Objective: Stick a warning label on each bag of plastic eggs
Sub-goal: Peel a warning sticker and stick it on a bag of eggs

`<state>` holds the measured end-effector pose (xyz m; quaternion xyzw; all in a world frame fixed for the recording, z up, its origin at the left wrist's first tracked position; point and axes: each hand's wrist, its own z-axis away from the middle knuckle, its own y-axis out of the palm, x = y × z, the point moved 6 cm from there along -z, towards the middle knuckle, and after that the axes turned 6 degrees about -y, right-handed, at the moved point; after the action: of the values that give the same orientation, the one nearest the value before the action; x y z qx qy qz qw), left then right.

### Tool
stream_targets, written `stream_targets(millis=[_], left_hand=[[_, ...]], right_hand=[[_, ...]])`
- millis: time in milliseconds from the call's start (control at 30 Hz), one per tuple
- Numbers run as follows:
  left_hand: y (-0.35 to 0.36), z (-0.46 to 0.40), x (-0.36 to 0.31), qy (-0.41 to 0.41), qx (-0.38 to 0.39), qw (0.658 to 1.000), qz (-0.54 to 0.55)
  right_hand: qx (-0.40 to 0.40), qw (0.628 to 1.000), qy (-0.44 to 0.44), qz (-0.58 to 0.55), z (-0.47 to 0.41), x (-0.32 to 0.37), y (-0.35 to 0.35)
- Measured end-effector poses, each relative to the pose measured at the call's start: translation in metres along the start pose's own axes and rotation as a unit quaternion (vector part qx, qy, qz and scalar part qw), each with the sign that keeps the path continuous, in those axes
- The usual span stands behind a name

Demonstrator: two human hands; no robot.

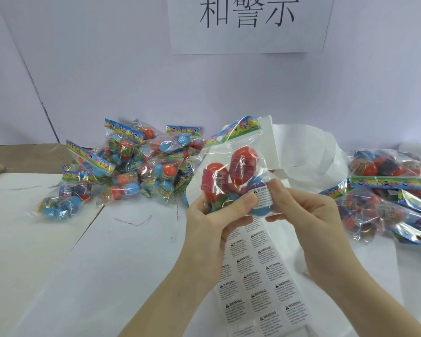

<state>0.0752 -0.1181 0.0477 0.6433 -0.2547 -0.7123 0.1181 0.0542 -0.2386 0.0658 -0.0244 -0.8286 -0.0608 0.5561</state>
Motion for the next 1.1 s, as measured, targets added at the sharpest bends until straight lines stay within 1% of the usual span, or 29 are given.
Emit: stream_targets(millis=[100, 267, 400, 533, 633, 733, 900, 1000, 1100], left_hand=[[0.0, -0.001, 0.001, -0.011, 0.002, 1.0, -0.002], [0.0, -0.001, 0.0, -0.012, 0.005, 1.0, 0.01], [-0.001, -0.001, 0.003, -0.017, -0.001, 1.0, -0.005], [0.0, -0.002, 0.005, -0.025, 0.005, 1.0, -0.008], [-0.001, -0.003, 0.005, -0.034, 0.008, 0.999, -0.001], [-0.004, -0.005, 0.005, -0.033, 0.004, 0.999, -0.035], [-0.005, -0.007, 0.008, -0.043, 0.002, 0.998, -0.045], [-0.004, -0.006, 0.005, -0.014, 0.002, 0.997, -0.075], [-0.007, -0.005, -0.004, 0.055, -0.021, 0.984, -0.171]], right_hand=[[-0.001, 1.0, -0.007, 0.009, 0.0, 0.0, 0.001], [0.035, 0.999, -0.032, 0.024, 0.003, 0.006, 0.007], [0.011, 1.0, -0.007, 0.015, 0.002, 0.0, 0.002], [0.004, 1.0, 0.017, -0.003, 0.001, -0.002, 0.0], [0.011, 1.0, 0.021, 0.008, 0.001, -0.001, 0.002], [0.022, 0.999, 0.021, 0.022, 0.002, 0.0, 0.004], [0.015, 0.998, 0.064, -0.012, 0.0, -0.005, -0.001], [0.035, 0.994, 0.099, -0.012, 0.001, -0.006, 0.0], [0.065, 0.988, 0.133, 0.035, 0.001, -0.01, 0.001]])
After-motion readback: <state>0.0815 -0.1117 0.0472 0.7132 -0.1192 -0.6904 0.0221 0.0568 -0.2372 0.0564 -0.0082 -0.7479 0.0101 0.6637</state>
